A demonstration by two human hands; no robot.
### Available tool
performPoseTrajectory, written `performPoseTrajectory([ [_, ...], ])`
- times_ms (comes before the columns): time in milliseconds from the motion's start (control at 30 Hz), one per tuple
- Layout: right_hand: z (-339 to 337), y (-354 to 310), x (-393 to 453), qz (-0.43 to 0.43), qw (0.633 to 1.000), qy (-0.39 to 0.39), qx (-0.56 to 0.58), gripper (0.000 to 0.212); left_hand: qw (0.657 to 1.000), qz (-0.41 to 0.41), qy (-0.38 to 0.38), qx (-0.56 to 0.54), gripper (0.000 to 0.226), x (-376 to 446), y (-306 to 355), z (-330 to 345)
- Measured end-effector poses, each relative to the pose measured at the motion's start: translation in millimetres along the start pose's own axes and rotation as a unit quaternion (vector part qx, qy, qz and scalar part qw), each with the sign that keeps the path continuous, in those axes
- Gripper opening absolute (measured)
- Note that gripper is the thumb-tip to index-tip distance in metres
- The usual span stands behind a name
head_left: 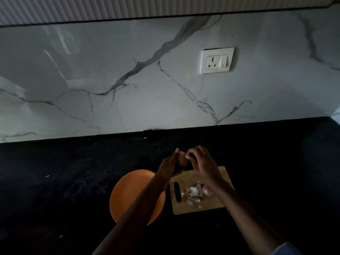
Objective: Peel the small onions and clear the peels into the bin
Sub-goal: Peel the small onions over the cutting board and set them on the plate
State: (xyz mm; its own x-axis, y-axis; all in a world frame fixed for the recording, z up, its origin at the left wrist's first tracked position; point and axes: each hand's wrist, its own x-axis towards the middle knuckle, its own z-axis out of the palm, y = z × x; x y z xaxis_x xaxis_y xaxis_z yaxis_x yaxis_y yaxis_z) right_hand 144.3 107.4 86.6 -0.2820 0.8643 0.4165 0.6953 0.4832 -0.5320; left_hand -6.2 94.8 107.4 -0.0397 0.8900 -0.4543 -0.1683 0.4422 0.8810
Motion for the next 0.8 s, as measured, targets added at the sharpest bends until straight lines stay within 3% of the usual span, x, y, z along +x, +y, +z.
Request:
performPoseTrajectory([
  [267,1.8,7.5,-7.6,0.049,0.997,-0.012,0.050,0.007,0.998,0.037,-0.012,-0.051,0.046,2.3,2.1,-9.7],
  [467,-2.9,11.4,-2.6,0.111,0.989,-0.058,0.080,0.011,0.997,0.058,-0.025,-0.035,0.030,5.2,-2.1,-15.3],
  [600,-6.4,-2.5,3.7,0.191,0.959,-0.031,0.209,0.016,0.992,0.107,-0.062,-0.001,0.021,4.7,-7.0,-14.6],
  [800,-6.1,-9.3,9.3,0.260,0.910,0.016,0.322,0.014,0.993,0.112,-0.042,-0.022,0.033,3.9,-13.5,-14.0],
])
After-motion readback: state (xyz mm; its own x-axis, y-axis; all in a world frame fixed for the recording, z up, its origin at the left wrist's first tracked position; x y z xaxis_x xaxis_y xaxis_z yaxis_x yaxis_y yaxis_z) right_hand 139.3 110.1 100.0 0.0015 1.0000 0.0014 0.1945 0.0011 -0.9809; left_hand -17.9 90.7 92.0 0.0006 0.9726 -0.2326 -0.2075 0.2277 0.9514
